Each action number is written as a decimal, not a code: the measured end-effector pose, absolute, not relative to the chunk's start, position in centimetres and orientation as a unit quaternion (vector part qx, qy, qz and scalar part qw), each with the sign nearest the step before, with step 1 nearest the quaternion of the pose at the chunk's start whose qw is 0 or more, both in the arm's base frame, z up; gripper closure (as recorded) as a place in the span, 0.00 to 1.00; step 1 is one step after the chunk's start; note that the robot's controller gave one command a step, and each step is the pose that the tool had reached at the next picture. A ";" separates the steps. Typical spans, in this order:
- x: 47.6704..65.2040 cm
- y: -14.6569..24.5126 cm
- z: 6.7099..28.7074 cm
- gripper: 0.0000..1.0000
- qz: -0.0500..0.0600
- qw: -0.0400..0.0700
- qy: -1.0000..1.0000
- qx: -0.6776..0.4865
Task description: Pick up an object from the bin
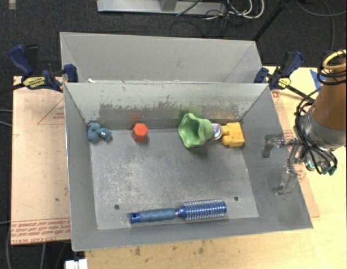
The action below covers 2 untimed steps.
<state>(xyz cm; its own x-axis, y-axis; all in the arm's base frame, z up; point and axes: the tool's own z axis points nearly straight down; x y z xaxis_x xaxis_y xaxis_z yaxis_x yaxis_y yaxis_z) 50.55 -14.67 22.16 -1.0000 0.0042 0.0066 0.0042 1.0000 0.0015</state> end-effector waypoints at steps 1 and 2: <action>51.6 -13.7 22.5 0.00 0.000 -0.002 -0.982 0.190; 53.7 -13.9 37.6 0.00 0.003 -0.006 -0.970 0.241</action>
Offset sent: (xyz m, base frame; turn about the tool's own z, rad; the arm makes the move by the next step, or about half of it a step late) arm 0.0098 0.0087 0.0036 -0.3872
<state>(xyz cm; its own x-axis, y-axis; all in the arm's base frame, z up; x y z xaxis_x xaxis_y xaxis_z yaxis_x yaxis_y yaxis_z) 53.70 -13.85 37.63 -0.8833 -0.4687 -0.0110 -0.4686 0.8834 -0.0089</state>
